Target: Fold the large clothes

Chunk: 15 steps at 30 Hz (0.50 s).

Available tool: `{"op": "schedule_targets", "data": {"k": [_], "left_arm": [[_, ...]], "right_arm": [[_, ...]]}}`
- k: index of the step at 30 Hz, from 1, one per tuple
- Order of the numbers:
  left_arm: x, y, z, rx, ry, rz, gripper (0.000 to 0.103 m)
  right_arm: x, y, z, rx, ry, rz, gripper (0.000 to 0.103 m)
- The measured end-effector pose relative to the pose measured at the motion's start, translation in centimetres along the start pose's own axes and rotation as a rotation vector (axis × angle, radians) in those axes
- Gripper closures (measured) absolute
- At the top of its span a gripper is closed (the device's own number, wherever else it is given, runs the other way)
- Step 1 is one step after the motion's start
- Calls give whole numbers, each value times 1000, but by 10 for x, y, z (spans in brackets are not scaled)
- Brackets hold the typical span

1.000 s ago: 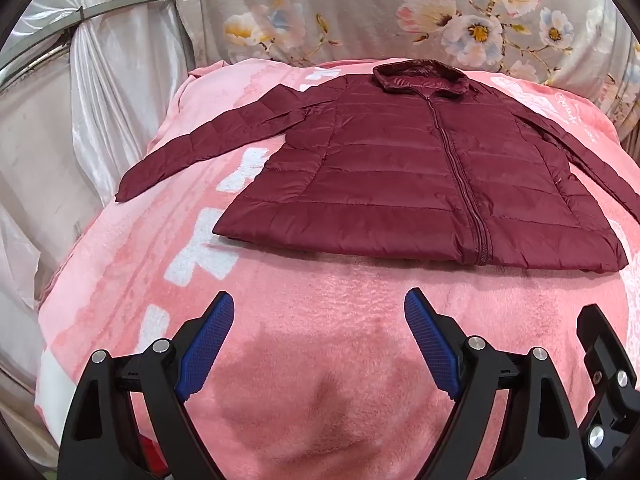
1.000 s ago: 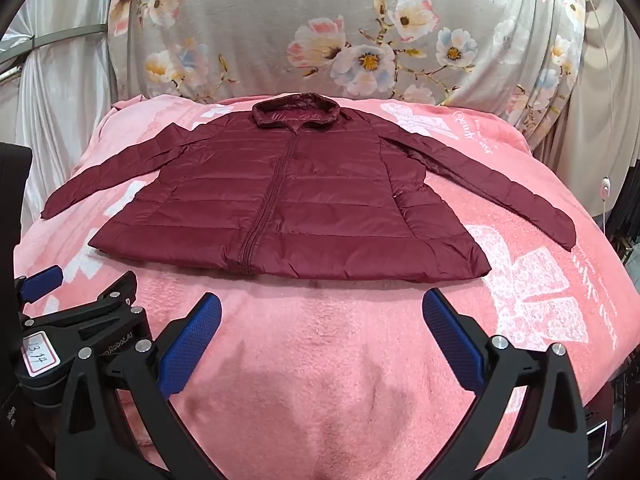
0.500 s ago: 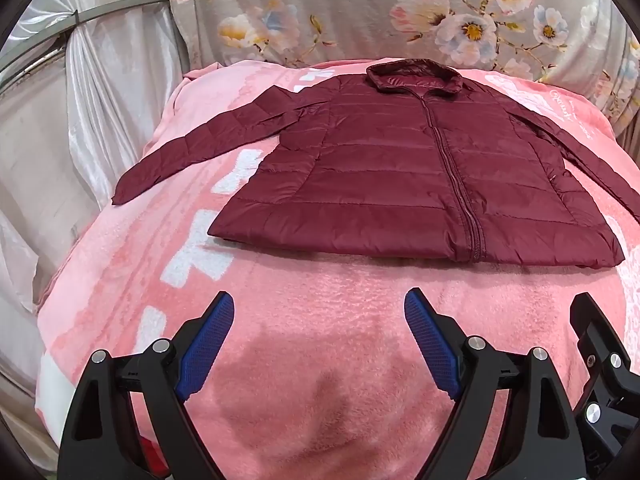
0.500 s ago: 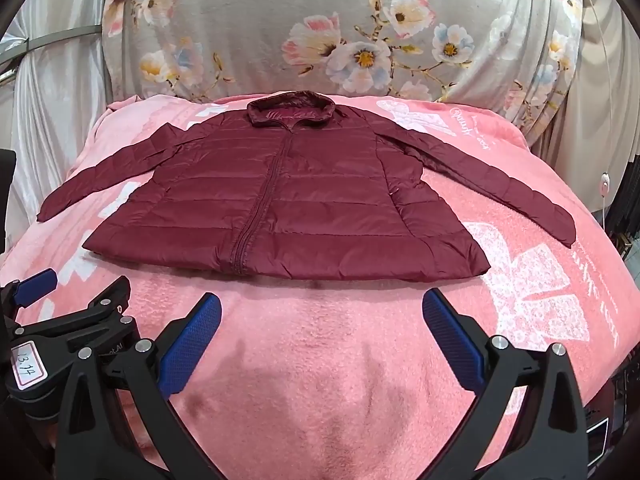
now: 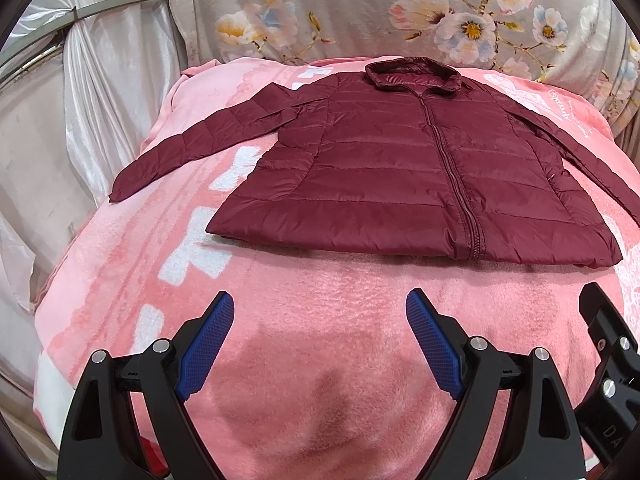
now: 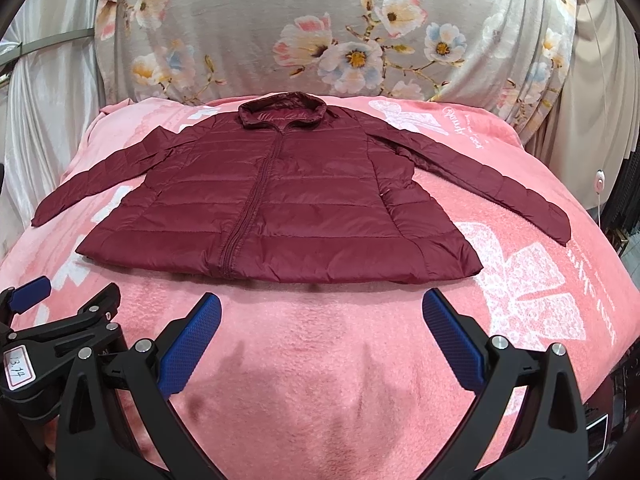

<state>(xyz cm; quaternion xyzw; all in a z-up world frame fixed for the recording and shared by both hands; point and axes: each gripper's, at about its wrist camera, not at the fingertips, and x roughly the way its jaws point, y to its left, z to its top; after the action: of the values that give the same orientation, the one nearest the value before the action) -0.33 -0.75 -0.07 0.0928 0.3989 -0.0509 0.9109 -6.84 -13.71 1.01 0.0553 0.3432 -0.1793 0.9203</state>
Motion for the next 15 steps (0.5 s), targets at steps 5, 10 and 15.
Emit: {"op": "schedule_targets", "data": {"k": [5,10,15], "left_arm": [[0,3,1,6,-5,-6,18],[1,6,0,10,-1,-12,18],[-1,1,0,10,-2,-10,18]], "right_arm": [[0,0,0,-5,0,4,5],[-1,5,-1,-17,0,5,5],[-1,6,-3,-17,0,6,5]]}}
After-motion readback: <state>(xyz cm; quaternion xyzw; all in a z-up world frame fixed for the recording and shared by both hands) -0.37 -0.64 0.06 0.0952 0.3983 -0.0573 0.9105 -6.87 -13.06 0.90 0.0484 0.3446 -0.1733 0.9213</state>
